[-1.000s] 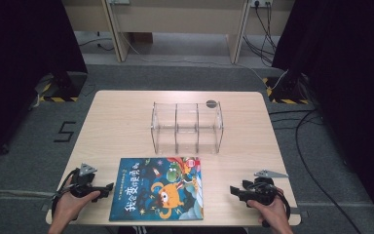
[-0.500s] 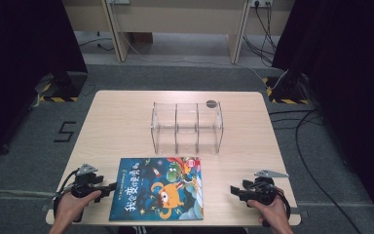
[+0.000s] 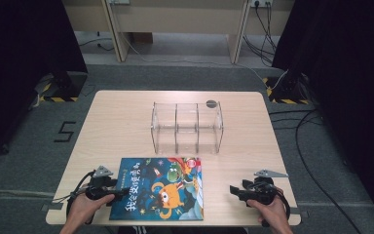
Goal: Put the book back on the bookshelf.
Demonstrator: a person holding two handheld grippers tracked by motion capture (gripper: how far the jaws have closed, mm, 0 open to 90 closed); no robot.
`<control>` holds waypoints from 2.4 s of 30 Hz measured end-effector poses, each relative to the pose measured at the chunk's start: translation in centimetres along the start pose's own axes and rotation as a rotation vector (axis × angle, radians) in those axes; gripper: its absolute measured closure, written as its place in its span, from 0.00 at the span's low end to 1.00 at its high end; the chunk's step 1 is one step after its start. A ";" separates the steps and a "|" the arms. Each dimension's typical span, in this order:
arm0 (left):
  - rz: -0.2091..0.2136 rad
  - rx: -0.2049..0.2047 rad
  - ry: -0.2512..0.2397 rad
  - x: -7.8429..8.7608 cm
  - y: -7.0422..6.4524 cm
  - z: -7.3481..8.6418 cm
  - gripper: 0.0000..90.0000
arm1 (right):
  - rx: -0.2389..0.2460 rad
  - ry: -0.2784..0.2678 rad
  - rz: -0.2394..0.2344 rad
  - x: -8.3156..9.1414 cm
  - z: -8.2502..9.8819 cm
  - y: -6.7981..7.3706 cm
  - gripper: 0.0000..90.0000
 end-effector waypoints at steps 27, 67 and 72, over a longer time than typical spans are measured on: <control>0.220 -0.111 0.018 -4.1 -7.8 -2.5 0.49 | -0.053 -0.004 -0.052 -0.1 0.0 0.0 0.34; 0.316 -0.085 0.024 -5.1 -9.3 -3.0 0.53 | -0.548 -0.204 -0.157 0.9 1.5 -2.6 0.39; 0.319 -0.093 0.025 -5.1 -9.3 -3.0 0.53 | -0.525 -0.176 -0.195 0.5 1.8 -2.2 0.50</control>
Point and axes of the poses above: each handheld gripper's, and its own axes: x roughly backward along the jaws, z roughly out of its underside, y roughly to its left, the point moved 1 cm from there along -x, roughly forward along the jaws, and after that the axes turned 1 degree about -y, right-handed, at the moved point
